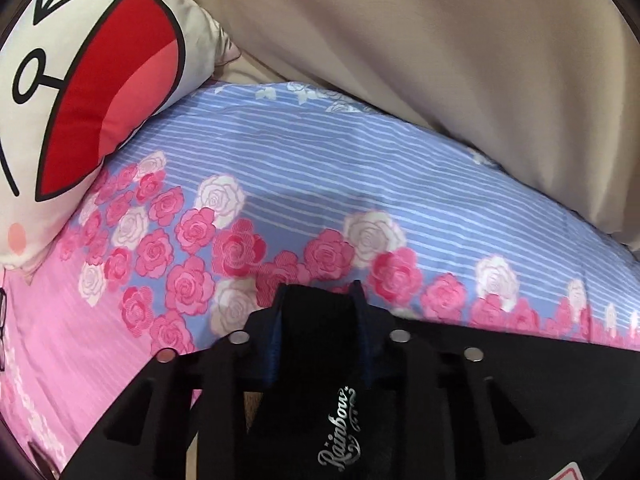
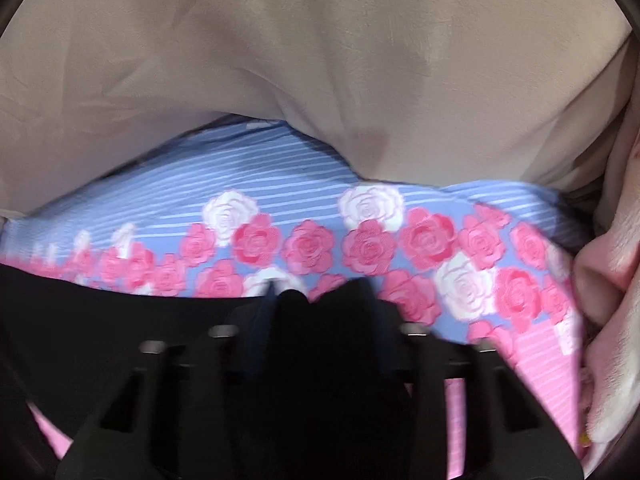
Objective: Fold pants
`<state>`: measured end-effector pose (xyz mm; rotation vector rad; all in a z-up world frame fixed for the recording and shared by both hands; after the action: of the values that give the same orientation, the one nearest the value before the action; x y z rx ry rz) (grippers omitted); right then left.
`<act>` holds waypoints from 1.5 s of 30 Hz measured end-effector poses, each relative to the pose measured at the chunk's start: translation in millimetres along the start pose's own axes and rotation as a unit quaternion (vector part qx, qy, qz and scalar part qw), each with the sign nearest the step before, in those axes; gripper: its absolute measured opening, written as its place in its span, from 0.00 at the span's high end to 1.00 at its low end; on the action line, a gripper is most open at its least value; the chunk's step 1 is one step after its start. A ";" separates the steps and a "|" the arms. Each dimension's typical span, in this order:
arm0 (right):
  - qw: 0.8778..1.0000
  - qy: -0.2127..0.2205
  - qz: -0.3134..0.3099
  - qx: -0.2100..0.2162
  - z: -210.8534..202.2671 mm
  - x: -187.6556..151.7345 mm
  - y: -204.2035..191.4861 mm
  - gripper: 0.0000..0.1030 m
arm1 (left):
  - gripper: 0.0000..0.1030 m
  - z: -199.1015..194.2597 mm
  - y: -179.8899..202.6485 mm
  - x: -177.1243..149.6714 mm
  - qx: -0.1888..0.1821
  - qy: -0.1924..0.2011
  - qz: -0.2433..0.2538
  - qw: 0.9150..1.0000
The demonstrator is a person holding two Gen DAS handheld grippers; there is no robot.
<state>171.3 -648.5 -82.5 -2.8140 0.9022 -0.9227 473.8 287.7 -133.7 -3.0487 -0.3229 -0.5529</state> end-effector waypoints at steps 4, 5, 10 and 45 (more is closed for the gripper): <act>1.000 0.006 -0.004 -0.009 -9.4 -2.5 -10.8 0.79 | 0.78 -22.7 0.8 -5.0 -0.007 0.022 0.002 1.000; 1.000 0.011 -0.004 -0.009 -12.8 -2.8 -13.7 0.79 | 0.78 -29.7 0.0 -5.2 -0.008 0.029 -0.001 1.000; 0.999 0.043 -0.009 -0.009 -51.8 -7.8 -27.1 0.80 | 0.78 -74.8 2.8 -12.2 -0.026 0.063 0.002 0.998; 0.993 0.094 -0.058 0.041 -206.9 -250.5 -26.7 0.73 | 0.78 -172.9 -123.3 -289.8 -0.115 0.090 0.004 0.989</act>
<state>-93.2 -462.9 -39.1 -2.7695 0.7051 -1.2291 123.3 340.1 -74.6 -3.1819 -0.2564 -0.9177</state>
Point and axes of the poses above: each gripper's, at about its wrist camera, not at the fingertips, and z roughly the way its jaws point, y to its right, x to its top, the point moved 3 cm from there along z, roughly the way its jaws point, and after that the axes turned 9 degrees about -y, right-handed, at the moved point
